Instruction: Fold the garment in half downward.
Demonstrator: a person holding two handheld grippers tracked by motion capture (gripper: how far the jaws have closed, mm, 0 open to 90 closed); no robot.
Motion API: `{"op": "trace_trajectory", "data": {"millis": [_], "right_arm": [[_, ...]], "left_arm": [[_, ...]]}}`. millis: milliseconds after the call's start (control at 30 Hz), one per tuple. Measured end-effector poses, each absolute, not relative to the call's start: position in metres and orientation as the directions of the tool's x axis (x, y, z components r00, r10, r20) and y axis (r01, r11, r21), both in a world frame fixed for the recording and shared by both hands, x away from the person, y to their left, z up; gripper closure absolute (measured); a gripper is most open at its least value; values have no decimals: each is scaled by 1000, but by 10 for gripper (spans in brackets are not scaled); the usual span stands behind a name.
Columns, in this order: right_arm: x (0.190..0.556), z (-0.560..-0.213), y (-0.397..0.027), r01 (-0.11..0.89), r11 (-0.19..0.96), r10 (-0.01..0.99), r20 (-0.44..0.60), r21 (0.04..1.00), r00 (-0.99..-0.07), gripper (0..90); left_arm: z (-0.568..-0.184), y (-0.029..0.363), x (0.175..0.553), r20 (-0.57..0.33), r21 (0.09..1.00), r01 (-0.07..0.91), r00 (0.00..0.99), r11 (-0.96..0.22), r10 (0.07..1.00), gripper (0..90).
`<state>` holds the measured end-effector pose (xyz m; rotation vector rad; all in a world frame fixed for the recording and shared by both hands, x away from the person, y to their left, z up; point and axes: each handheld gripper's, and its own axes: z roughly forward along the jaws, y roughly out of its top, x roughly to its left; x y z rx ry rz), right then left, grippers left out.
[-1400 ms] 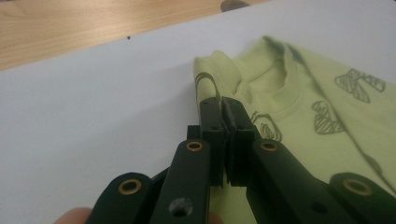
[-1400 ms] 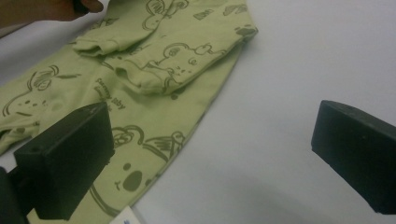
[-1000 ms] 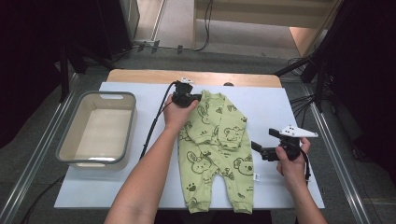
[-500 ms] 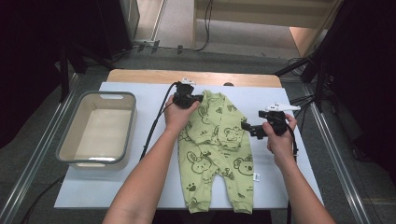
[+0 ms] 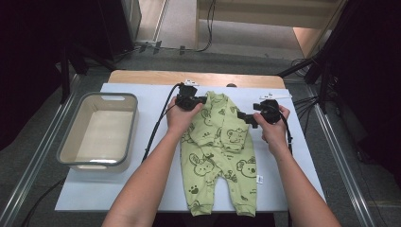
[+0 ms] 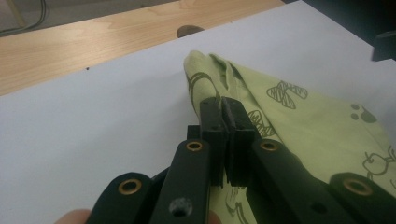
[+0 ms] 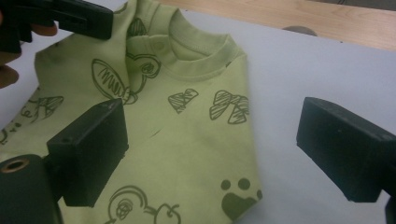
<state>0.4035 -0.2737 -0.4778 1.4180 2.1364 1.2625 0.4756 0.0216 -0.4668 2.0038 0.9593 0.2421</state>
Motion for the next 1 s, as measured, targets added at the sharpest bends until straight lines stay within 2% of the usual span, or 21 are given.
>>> {"op": "trace_trajectory", "data": {"millis": [100, 167, 400, 567, 1000], "right_arm": [[413, -479, -270, 610, 136, 848, 226, 781, -479, 86], [419, -480, -269, 617, 131, 858, 223, 776, -463, 131], [438, -485, -263, 637, 145, 856, 227, 757, -464, 189], [453, -495, -258, 657, 180, 869, 194, 732, -454, 242], [482, -512, -255, 714, 170, 858, 255, 679, -446, 280]], "left_arm": [[-466, 22, 475, -181, 779, 537, 687, -323, 704, 877], [-465, 21, 474, -183, 779, 538, 687, -322, 703, 877], [-465, 20, 473, -185, 780, 536, 690, -322, 700, 877], [-465, 19, 473, -188, 779, 536, 695, -325, 694, 877], [-466, 19, 473, -182, 776, 529, 709, -343, 682, 877]]}}
